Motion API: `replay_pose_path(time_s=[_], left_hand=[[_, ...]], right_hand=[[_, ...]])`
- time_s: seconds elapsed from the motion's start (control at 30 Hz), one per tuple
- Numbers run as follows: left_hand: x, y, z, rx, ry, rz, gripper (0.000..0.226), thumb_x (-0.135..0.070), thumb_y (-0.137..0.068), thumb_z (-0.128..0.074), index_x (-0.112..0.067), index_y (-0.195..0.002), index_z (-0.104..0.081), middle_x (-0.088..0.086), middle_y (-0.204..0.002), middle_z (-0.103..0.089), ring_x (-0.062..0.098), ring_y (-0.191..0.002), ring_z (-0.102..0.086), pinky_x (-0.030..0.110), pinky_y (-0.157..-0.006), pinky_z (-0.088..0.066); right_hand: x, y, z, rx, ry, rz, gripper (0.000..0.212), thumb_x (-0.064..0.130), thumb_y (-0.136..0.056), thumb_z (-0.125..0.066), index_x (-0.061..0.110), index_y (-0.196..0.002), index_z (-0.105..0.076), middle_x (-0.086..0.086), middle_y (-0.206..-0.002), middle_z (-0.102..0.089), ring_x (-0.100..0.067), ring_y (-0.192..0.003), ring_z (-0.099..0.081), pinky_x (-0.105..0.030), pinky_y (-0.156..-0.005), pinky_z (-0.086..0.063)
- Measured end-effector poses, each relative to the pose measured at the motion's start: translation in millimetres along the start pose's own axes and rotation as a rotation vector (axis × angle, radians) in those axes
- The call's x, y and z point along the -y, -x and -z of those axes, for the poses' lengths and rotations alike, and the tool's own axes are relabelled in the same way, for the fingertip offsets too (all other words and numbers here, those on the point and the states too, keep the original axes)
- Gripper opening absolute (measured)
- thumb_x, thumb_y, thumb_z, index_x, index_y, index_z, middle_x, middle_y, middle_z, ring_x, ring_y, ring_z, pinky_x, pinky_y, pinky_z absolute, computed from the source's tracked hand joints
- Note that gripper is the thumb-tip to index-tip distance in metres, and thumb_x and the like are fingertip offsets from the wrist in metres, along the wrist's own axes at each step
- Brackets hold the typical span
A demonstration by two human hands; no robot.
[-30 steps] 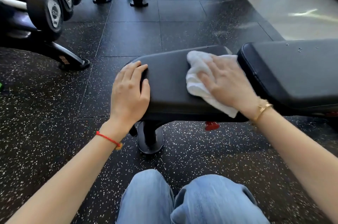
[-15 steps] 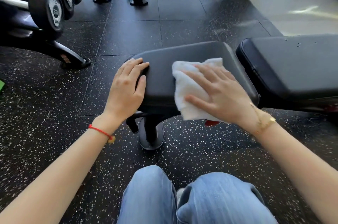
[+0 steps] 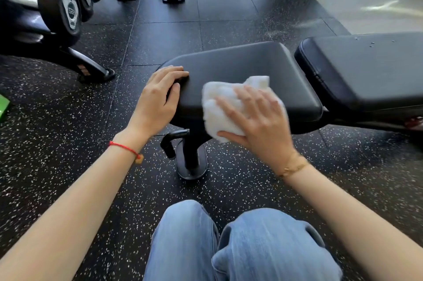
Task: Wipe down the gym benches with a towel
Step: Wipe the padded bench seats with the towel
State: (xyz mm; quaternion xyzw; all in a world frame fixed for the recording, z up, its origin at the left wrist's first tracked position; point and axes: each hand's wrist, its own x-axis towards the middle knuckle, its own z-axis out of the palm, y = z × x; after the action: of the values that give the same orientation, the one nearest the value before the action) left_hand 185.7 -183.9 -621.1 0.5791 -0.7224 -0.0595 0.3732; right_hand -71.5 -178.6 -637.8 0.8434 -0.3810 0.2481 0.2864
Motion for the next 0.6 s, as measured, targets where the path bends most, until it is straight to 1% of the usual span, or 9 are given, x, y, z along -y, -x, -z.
replay_pose_path(time_s=[0.1,0.17,0.2,0.27,0.37,0.47,0.6], left_hand=[[-1.8,-0.4,-0.4,-0.016,-0.007,-0.003,0.033,-0.009,-0.097,-0.044,-0.007,-0.124,-0.063,0.007,-0.133,-0.059,0.021,-0.129,-0.048,0.02,-0.115,-0.026],[-2.4,-1.2,-2.4,-0.027,-0.012,-0.002,0.033,-0.009,-0.096,-0.043,-0.008,-0.123,-0.063,0.007,-0.132,-0.059,0.022,-0.127,-0.049,0.02,-0.113,-0.028],[-2.5,-1.3,-3.1,-0.029,-0.015,0.001,0.034,-0.009,-0.096,-0.042,-0.008,-0.123,-0.063,0.006,-0.131,-0.059,0.022,-0.127,-0.049,0.019,-0.113,-0.028],[-2.7,-2.4,-3.3,-0.026,-0.018,0.006,0.035,-0.009,-0.095,-0.042,-0.009,-0.122,-0.063,0.006,-0.131,-0.059,0.021,-0.126,-0.049,0.016,-0.111,-0.026],[-3.8,-1.9,-1.2,-0.022,-0.026,0.004,0.036,-0.007,-0.094,-0.041,-0.008,-0.122,-0.063,0.007,-0.13,-0.06,0.022,-0.125,-0.049,0.012,-0.109,-0.025],[-5.3,-1.5,0.7,-0.014,-0.024,0.003,0.037,-0.006,-0.092,-0.04,-0.008,-0.122,-0.063,0.008,-0.129,-0.06,0.021,-0.124,-0.049,0.01,-0.108,-0.024],[-9.0,-0.9,1.0,-0.001,-0.035,0.026,0.04,-0.008,-0.09,-0.038,-0.01,-0.122,-0.062,0.005,-0.13,-0.059,0.021,-0.124,-0.05,0.013,-0.108,-0.027]], right_hand=[[-37.2,30.9,12.8,0.073,0.032,-0.157,0.067,0.071,-0.093,-0.048,0.025,-0.14,-0.055,-0.017,-0.137,-0.057,-0.039,-0.123,-0.056,-0.054,-0.105,-0.039],[-36.4,26.6,15.2,0.093,0.049,-0.254,0.071,0.077,-0.09,-0.046,0.025,-0.137,-0.056,-0.016,-0.136,-0.057,-0.038,-0.121,-0.055,-0.054,-0.106,-0.036],[-27.1,17.9,14.0,0.091,0.062,-0.273,0.072,0.079,-0.089,-0.044,0.026,-0.136,-0.056,-0.015,-0.136,-0.057,-0.038,-0.121,-0.055,-0.054,-0.106,-0.035],[-0.3,-4.5,6.3,0.085,0.05,-0.202,0.073,0.08,-0.088,-0.041,0.028,-0.136,-0.057,-0.013,-0.135,-0.058,-0.036,-0.121,-0.055,-0.052,-0.106,-0.034],[23.6,-29.6,-3.5,0.063,-0.001,-0.06,0.072,0.079,-0.088,-0.045,0.027,-0.135,-0.06,-0.014,-0.13,-0.061,-0.036,-0.118,-0.057,-0.049,-0.104,-0.037],[19.8,-32.4,-7.2,0.073,-0.048,-0.01,0.073,0.077,-0.09,-0.045,0.024,-0.139,-0.056,-0.016,-0.131,-0.059,-0.037,-0.121,-0.056,-0.05,-0.104,-0.041],[9.2,-29.8,-7.6,0.056,-0.103,0.069,0.069,0.073,-0.093,-0.045,0.022,-0.138,-0.057,-0.016,-0.131,-0.06,-0.035,-0.119,-0.057,-0.048,-0.102,-0.042]])
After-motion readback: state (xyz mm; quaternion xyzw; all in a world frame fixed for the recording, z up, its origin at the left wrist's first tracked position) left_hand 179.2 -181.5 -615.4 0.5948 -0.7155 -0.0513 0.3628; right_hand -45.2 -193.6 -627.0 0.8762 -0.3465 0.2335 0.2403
